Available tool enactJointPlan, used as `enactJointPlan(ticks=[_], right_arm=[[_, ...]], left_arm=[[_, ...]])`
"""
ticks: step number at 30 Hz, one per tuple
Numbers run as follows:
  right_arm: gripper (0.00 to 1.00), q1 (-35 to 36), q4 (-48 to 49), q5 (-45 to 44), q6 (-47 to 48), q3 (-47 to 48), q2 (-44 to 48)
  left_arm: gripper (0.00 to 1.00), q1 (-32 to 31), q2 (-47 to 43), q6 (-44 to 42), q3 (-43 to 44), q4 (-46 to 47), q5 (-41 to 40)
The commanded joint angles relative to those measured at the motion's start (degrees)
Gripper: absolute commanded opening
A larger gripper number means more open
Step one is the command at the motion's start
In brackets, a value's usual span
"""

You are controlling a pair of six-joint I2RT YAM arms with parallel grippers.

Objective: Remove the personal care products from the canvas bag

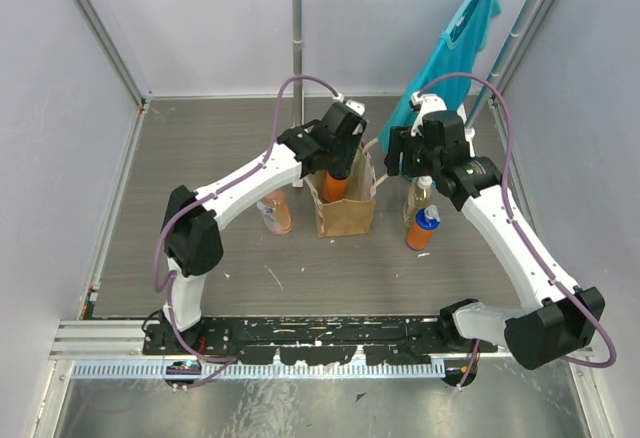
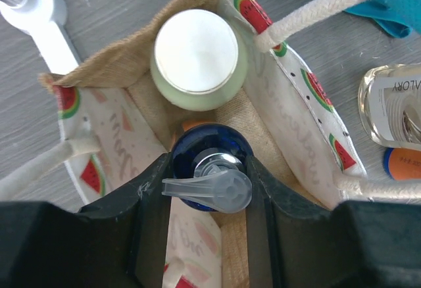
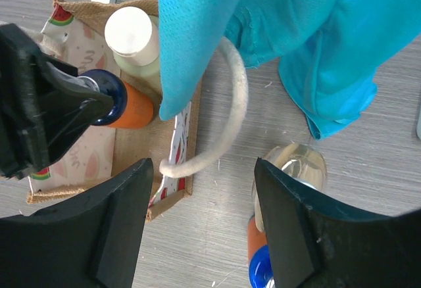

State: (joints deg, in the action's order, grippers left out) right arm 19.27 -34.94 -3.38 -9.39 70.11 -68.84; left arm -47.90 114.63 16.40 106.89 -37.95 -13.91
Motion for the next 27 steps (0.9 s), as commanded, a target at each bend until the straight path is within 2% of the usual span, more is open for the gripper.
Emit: enactJointPlan(ticks=[1, 8, 14, 19, 27], right_arm=[[0.69, 0.0, 4.4, 3.4, -0.1, 3.1, -1.9], [0.69, 0.0, 7.8, 4.4, -0.8, 3.6, -4.3], [0.68, 0.0, 9.0, 6.0, -0.8, 3.9, -6.9], [0.69, 0.0, 10.0, 8.8, -0.7, 5.0, -9.7], [0.68, 0.8, 12.1, 15.0, -0.7, 7.0, -14.7]], left_arm=[[0.12, 0.0, -6.8, -2.8, 6.1, -1.1, -4.0], [0.14, 0.0, -8.3, -5.0, 16.1, -8.3, -7.1], [0.17, 0.1, -10.8, -8.1, 22.0, -9.1, -10.7], [0.17, 0.7, -11.3, -9.8, 28.4, -13.3, -11.8], [0.16, 3.9, -15.9, -11.3, 27.0, -13.3, -14.6]])
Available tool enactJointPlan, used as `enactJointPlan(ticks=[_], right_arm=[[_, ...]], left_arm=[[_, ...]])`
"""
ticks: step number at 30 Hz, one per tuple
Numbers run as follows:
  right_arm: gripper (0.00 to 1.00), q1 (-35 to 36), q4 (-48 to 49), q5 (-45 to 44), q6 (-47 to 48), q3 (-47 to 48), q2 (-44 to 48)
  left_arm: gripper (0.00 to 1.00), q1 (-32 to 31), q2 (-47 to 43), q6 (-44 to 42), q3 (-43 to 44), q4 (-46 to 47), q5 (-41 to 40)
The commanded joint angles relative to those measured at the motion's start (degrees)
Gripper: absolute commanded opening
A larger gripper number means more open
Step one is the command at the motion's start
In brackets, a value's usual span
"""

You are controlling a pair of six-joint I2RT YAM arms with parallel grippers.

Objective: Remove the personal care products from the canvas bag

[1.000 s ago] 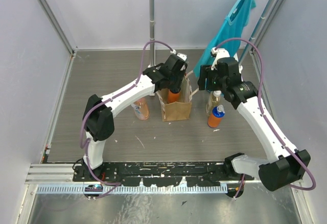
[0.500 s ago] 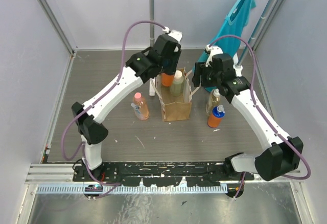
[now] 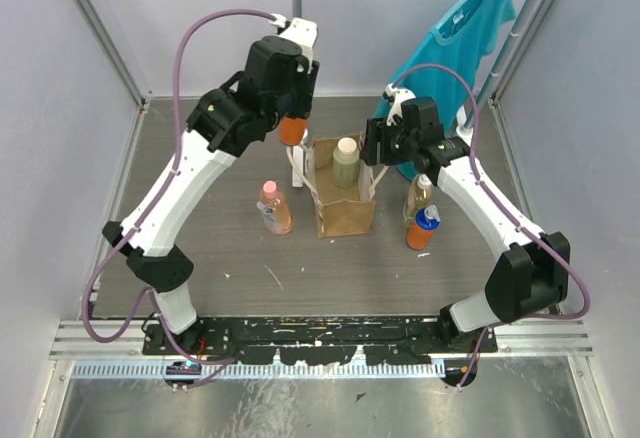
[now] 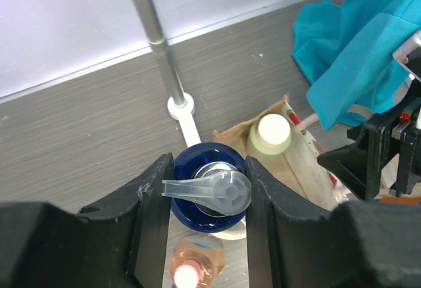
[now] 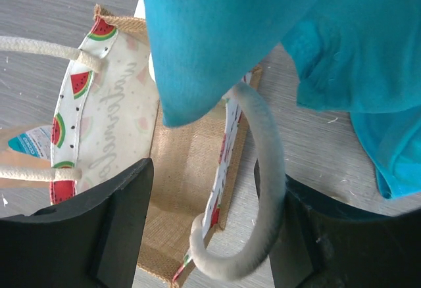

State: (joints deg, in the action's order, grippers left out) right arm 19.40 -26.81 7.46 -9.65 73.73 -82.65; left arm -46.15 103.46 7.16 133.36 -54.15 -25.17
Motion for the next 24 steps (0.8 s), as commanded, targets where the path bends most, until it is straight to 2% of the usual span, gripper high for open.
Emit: enactJointPlan(ticks=[1, 4, 12, 18, 20, 24], right_arm=[[0.68, 0.8, 4.0, 4.2, -0.5, 3.8, -1.3], [0.68, 1.4, 4.2, 4.1, -0.4, 5.6, -2.2], [0.68, 3.3, 2.2, 4.6, 0.2, 12.3, -7.2], [0.68, 4.0, 0.1, 4.0, 0.6, 16.9, -12.8], [0.68, 4.9, -0.2, 1.5, 1.0, 17.5, -13.7], [0.68, 9.2, -0.3, -12.4, 4.0, 17.6, -12.1]], left_arm=[[0.15, 2.8, -5.4, -2.1, -0.3, 3.1, -3.6], [0.14, 4.8, -7.4, -1.9, -2.7, 3.7, -4.0], [0.13, 7.7, -12.8, -1.3, -15.9, 9.9, -6.7], [0.1, 11.5, -17.4, 3.8, -27.6, 14.3, -6.3], [0.09, 12.6, -19.2, 5.6, -31.5, 15.8, -6.4], [0.09, 13.7, -21.5, 7.5, -37.8, 18.0, -7.5]])
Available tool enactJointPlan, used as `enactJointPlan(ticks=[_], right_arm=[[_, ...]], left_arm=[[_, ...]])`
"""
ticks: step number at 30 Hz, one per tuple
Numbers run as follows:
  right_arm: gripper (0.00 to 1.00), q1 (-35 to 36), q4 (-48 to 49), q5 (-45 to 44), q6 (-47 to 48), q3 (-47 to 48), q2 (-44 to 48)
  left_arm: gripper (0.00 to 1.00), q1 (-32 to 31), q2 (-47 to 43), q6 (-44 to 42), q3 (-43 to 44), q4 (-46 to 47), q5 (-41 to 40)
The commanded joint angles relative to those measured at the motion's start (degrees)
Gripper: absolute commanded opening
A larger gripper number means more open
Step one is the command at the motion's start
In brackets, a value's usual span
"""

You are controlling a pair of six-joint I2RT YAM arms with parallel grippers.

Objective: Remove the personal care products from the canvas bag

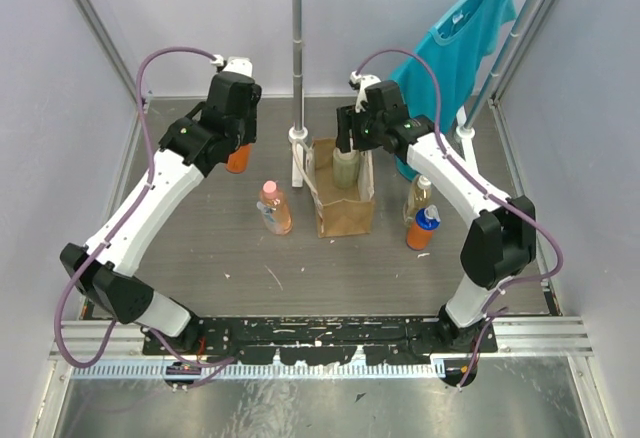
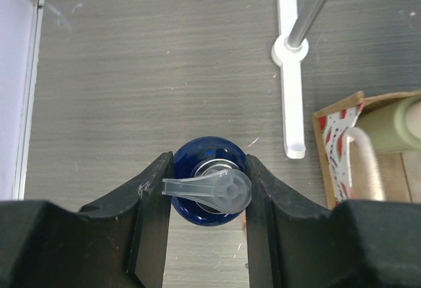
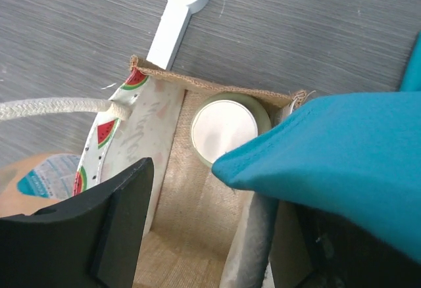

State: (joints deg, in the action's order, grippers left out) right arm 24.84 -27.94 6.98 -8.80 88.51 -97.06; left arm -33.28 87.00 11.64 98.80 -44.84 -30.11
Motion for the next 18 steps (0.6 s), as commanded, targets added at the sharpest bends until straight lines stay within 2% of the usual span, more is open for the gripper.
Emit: enactJointPlan(ticks=[1, 4, 6, 12, 15, 17, 18], right_arm=[[0.68, 5.2, 0.8, -15.9, 4.4, 3.0, 3.3], [0.7, 11.2, 1.6, -34.2, 9.7, 3.7, 5.5], [0.71, 14.8, 2.6, -41.7, 13.1, 4.4, 6.5], [0.72, 19.4, 0.9, -54.2, 16.7, 8.1, 5.9], [0.79, 20.0, -4.0, -60.7, 17.0, 11.2, 4.4], [0.82, 20.0, -5.9, -59.2, 16.0, 12.5, 4.6], [0.82, 20.0, -4.8, -54.0, 15.4, 11.8, 5.7]], left_arm=[[0.09, 0.9, -5.5, 3.4, -4.9, 9.4, -2.8], [0.09, 1.1, -7.2, 4.7, -10.6, 12.1, -3.8], [0.09, 1.2, -8.2, 5.6, -15.2, 14.7, -4.0], [0.09, 1.6, -9.2, 8.1, -23.2, 19.2, -3.2], [0.09, 1.7, -9.0, 8.9, -25.9, 20.8, -2.5], [0.08, 1.8, -8.8, 9.5, -27.0, 21.6, -2.1], [0.08, 1.9, -8.7, 9.7, -27.8, 21.9, -1.9]])
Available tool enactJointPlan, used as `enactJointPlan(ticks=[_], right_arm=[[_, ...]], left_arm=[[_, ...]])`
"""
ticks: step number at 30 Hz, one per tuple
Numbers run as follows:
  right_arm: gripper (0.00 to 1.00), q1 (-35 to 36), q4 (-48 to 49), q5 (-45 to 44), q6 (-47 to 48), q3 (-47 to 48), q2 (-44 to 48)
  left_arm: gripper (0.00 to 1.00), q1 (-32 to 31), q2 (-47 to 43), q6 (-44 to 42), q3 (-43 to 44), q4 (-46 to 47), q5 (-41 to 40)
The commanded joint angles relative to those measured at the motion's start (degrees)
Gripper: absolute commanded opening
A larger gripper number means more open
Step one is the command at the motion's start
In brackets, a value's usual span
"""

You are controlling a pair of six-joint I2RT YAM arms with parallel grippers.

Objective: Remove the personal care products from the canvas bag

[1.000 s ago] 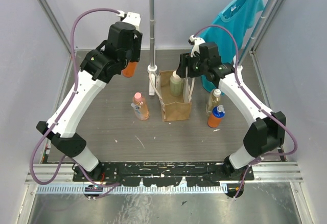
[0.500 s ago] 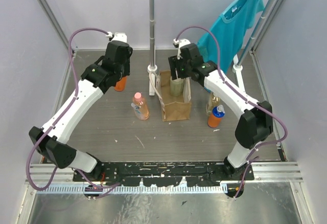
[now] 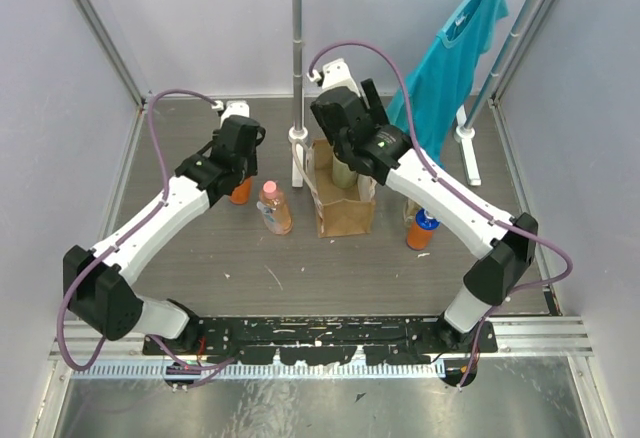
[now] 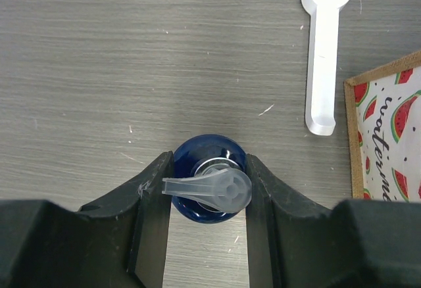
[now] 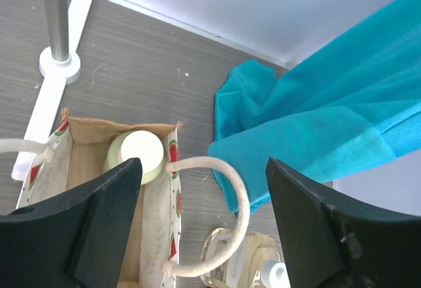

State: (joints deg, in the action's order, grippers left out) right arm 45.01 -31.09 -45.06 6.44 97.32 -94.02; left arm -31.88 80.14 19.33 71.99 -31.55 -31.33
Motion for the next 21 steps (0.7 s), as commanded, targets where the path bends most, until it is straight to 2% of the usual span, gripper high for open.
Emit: enactJointPlan(ticks=[1, 5, 8, 12, 19, 21], right_arm=[[0.82, -0.4, 0.1, 2.5, -0.3, 1.2, 3.6], [0.79, -4.9, -1.9, 21.1, -5.5, 3.1, 1.6], [0.77, -7.5, -4.8, 28.9, -8.3, 5.9, -2.6], [0.77, -8.8, -5.9, 29.5, -9.7, 6.3, -6.8], [0.77, -12.0, -3.2, 34.8, -11.8, 1.0, -9.9], [0.77, -12.5, -2.5, 35.4, -12.2, -0.4, -10.3]], left_arm=[[0.09, 0.6, -1.7, 2.4, -1.4, 9.0, -0.2], [0.08, 1.3, -1.6, 4.3, -3.1, 9.6, 1.1], [0.1, 2.1, -2.6, 5.4, -6.2, 12.7, 3.8], [0.12, 2.4, -3.0, 7.3, -10.0, 15.2, 5.4], [0.16, 2.7, -3.0, 9.0, -13.7, 17.6, 7.3], [0.23, 2.7, -3.1, 9.6, -14.1, 17.3, 7.6]])
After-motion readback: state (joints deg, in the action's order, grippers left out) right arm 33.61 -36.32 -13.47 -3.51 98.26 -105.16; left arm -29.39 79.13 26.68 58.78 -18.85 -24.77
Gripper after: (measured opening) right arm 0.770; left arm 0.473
